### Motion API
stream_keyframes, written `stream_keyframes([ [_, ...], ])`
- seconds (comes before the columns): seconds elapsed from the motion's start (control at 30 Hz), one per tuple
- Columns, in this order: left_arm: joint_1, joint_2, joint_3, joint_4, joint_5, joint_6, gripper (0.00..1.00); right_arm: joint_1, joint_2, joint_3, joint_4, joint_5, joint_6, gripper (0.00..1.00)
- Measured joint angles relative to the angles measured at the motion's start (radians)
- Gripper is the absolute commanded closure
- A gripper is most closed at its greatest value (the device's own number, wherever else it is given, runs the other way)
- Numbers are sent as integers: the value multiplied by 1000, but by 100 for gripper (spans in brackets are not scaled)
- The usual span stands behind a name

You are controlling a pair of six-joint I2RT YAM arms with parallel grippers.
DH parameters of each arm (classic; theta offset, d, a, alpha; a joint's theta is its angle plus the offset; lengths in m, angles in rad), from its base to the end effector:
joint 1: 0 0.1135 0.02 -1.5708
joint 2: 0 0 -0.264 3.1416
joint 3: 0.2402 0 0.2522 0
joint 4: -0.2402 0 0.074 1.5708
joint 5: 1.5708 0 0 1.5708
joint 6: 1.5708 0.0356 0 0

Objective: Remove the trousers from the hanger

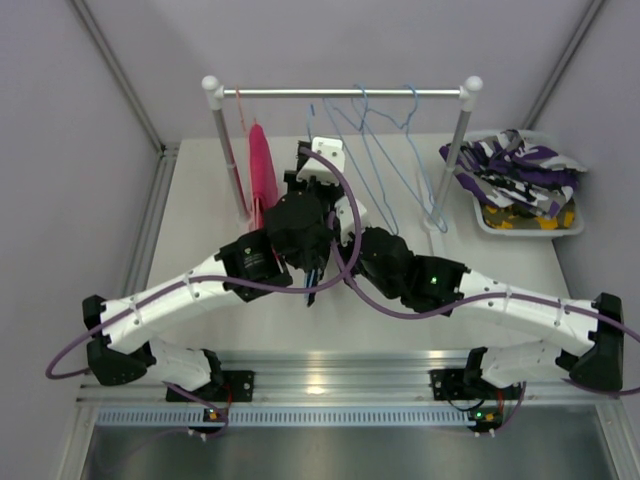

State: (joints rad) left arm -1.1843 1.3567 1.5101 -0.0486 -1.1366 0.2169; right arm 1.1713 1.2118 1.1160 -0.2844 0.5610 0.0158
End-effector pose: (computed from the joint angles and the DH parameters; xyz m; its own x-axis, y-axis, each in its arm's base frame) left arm 0.1375 -0.2521 0.4775 0.0492 0.1193 -0.9916 0.0399 0.9918 0.1213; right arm 0.1238 0.2446 0.3583 -0.1536 -0.3294 -0.9316 -0.5855 0.7898 -0.1827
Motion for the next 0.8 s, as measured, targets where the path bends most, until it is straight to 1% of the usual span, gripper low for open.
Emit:
stream_keyframes([
  [0.13,23,0,11,-84,63,-82,100,-3,-1,-16,3,1,11,100],
  [0.2,27,0,12,-109,76,-97,100,-3,-1,-24,4,0,19,100],
  [0.37,35,0,14,-140,77,-120,100,-3,-9,-43,11,-2,34,100],
  [0.67,71,11,15,-238,63,-146,100,-2,-106,-63,82,4,69,100],
  [0.8,71,11,15,-245,64,-163,100,-2,-118,-63,83,6,73,100],
])
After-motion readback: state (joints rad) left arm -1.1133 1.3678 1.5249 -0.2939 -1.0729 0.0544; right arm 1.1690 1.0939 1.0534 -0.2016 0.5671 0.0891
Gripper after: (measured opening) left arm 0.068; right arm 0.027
